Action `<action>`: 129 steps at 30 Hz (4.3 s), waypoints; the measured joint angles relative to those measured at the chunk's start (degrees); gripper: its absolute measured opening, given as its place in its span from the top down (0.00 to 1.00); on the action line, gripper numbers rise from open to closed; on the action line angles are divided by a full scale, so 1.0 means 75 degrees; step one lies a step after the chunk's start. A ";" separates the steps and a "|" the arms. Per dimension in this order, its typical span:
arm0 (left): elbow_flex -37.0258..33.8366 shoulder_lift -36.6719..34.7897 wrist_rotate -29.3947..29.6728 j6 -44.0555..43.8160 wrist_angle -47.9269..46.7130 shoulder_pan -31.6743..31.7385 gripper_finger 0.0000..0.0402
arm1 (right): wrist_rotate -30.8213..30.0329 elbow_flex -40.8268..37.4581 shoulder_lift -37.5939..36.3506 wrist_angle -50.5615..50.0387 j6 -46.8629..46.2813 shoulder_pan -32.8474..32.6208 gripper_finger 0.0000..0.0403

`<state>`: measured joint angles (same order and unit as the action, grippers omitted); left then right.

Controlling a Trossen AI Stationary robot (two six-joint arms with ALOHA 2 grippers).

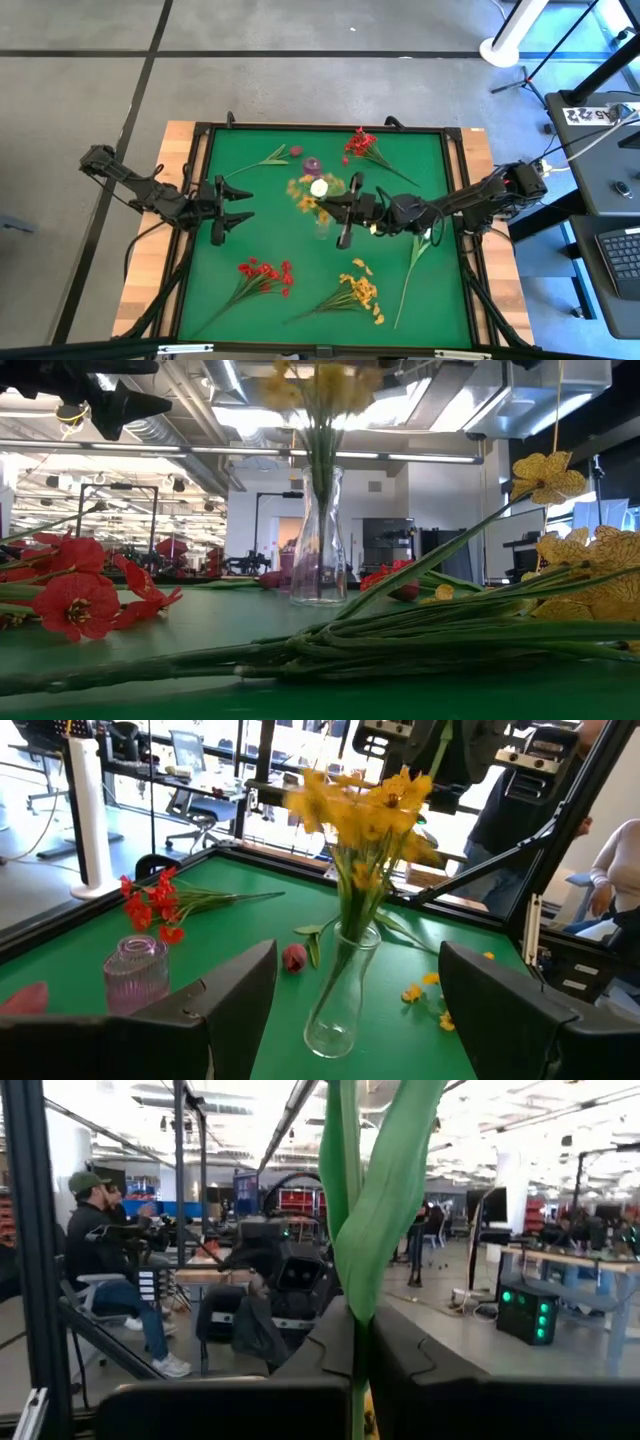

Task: Sort flowers into vase by color
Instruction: Put the left white flower into the transparent vase, then put the bottom dark red flower into the purple vase

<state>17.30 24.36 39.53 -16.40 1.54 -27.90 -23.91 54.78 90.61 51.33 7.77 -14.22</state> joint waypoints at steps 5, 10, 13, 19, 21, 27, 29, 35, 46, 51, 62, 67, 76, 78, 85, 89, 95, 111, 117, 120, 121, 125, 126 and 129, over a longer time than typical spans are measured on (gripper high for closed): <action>0.0000 0.0000 0.0000 0.0000 -0.0003 0.0002 0.32 | -0.0143 -0.0003 0.0020 -0.0574 -0.0278 0.0000 0.97; 0.0000 0.0000 0.0000 -0.0012 -0.0003 0.0003 0.32 | -0.0132 -0.0004 0.0017 -0.0868 -0.0402 -0.0006 0.96; 0.0000 0.0000 0.0000 -0.0018 -0.0006 0.0000 0.32 | -0.0191 -0.0006 0.0017 -0.1129 -0.0463 -0.0006 0.95; 0.0000 0.0000 0.0000 -0.0021 -0.0016 0.0001 0.32 | -0.0393 -0.0003 -0.0011 -0.1369 -0.0608 -0.0073 0.87; 0.0000 0.0000 0.0000 -0.0030 -0.0068 0.0002 0.32 | -0.0656 -0.0005 -0.0051 -0.1502 -0.0593 -0.0146 0.82; 0.0000 0.0000 0.0000 -0.0216 -0.0316 0.0000 0.32 | -0.1397 -0.0004 -0.0449 -0.2255 -0.0599 -0.0460 0.65; 0.0000 0.0000 -0.0003 -0.0283 -0.0344 0.0000 0.32 | -0.1612 -0.0004 -0.0666 -0.2532 -0.0600 -0.0608 0.59; 0.0000 0.0000 -0.0003 -0.0342 -0.0335 0.0003 0.32 | -0.2110 0.0003 -0.1305 -0.3220 -0.0693 -0.1037 0.47; 0.0000 0.0000 -0.0003 -0.0397 -0.0327 0.0000 0.32 | -0.2742 0.0003 -0.2763 -0.5941 -0.1874 -0.1858 0.38; 0.0000 0.0000 -0.0003 -0.0437 -0.0322 0.0001 0.32 | -0.2682 0.0003 -0.3416 -0.7316 -0.3034 -0.2151 0.38; 0.0000 0.0000 -0.0003 -0.0583 -0.0321 0.0000 0.32 | 0.0239 0.0003 -0.3479 -1.3224 -1.0592 -0.2735 0.38; 0.0000 0.0000 -0.0003 -0.0607 -0.0321 0.0000 0.32 | 0.1742 0.0003 -0.2908 -1.4531 -1.3275 -0.3212 0.38; 0.0000 0.0000 -0.0006 -0.0767 -0.0317 0.0000 0.32 | 0.2630 -0.0256 -0.1541 -1.5191 -1.5746 -0.3815 0.38; 0.0000 0.0000 -0.0003 -0.0769 -0.0315 0.0003 0.32 | 0.2757 -0.0590 -0.1384 -1.4701 -1.5827 -0.3805 0.38; 0.0000 0.0000 -0.0004 -0.0806 -0.0315 0.0001 0.32 | 0.3009 -0.1757 -0.1453 -1.2899 -1.5864 -0.3687 0.38; 0.0000 0.0000 -0.0003 -0.0805 -0.0315 0.0003 0.32 | 0.3020 -0.1754 -0.1786 -1.2873 -1.5810 -0.3701 0.38; 0.0000 0.0000 -0.0003 -0.0942 -0.0318 0.0002 0.32 | 0.2179 -0.1444 -0.2646 -1.3050 -1.5117 -0.3621 0.38; 0.0000 0.0000 0.0087 -0.0947 -0.0274 0.0003 0.32 | 0.1032 -0.0909 -0.2115 -1.3224 -0.6655 0.0857 0.38; 0.0000 0.0000 0.0087 -0.0947 -0.0280 0.0003 0.32 | 0.2183 -0.0909 -0.1351 -1.2533 -0.4689 0.2139 0.38; 0.0000 0.0000 0.0007 -0.0950 -0.0310 0.0003 0.32 | 0.2331 -0.0909 -0.0973 -1.2437 -0.4033 0.2367 0.38; 0.0000 0.0000 -0.0009 -0.0951 -0.0315 0.0003 0.32 | 0.2339 -0.0909 -0.0854 -1.2402 -0.3882 0.2416 0.38; 0.0000 0.0000 -0.0015 -0.0950 -0.0315 0.0003 0.32 | 0.2384 -0.0909 -0.0336 -1.2380 -0.3510 0.2413 0.38; 0.0000 0.0000 -0.0016 -0.0950 -0.0315 0.0003 0.32 | 0.2407 -0.0909 -0.0208 -1.2377 -0.3451 0.2413 0.38; 0.0000 0.0000 -0.0020 -0.0951 -0.0315 0.0003 0.32 | 0.2481 -0.0891 0.0157 -1.2365 -0.3396 0.2413 0.40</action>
<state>17.30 24.36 39.38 -23.54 -0.82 -27.88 -5.30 48.10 91.79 -41.40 -17.70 3.88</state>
